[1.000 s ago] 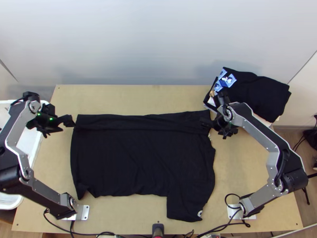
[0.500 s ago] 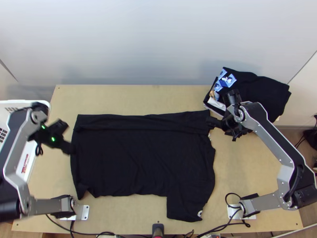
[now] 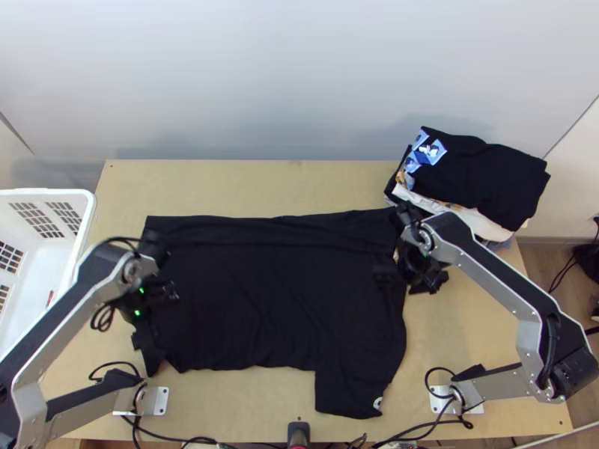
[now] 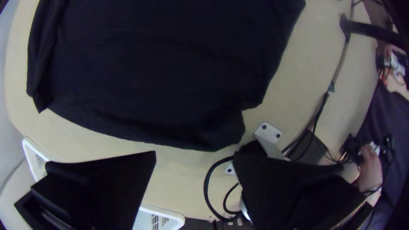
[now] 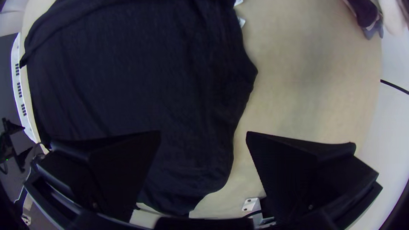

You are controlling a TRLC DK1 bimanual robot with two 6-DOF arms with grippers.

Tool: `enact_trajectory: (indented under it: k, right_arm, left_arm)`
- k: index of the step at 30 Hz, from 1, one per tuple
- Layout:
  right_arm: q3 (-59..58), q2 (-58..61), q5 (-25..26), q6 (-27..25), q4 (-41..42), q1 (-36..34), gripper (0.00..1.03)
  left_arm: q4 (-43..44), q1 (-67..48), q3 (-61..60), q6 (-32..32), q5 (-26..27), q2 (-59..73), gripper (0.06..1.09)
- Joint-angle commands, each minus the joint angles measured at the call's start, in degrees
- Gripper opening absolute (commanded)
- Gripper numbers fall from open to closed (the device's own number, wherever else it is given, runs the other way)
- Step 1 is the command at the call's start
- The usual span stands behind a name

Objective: Fold the t-shirt

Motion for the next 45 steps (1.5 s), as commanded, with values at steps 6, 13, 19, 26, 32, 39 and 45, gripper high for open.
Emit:
enact_trajectory:
  k: [6,13,19,26,32,39,45]
  right_arm:
    - [-1.92,-0.09,-1.89,-1.21,-2.31,0.98,0.93]
    - [-3.32,-0.09,-2.33,-2.00,-2.13,0.54,0.93]
    - [-3.67,0.00,-2.42,-2.62,-2.05,0.01,0.93]
    - [-3.41,-0.35,-2.86,-3.94,-1.87,-1.22,0.93]
    - [-3.59,-1.85,-3.39,-5.08,-1.87,-1.22,0.92]
    - [-3.50,-2.11,-3.65,-5.08,-1.78,-1.48,0.92]
    - [-3.85,-2.20,-3.74,-5.17,-1.78,-2.36,0.92]
  left_arm:
    - [0.68,-24.05,-4.65,-14.53,-4.10,4.98,0.94]
    - [0.59,-27.82,-6.06,-22.96,-3.92,9.63,0.81]
    - [0.42,-30.90,-9.75,-25.51,-3.92,11.13,0.81]
    - [2.00,-34.07,-11.51,-28.68,-3.84,13.68,0.82]
    - [3.76,-34.15,-11.68,-28.94,-4.10,15.17,0.82]
    - [8.24,-34.15,-13.53,-29.03,-4.10,17.54,0.81]
    - [10.08,-31.43,-15.81,-27.80,-4.19,17.63,0.81]
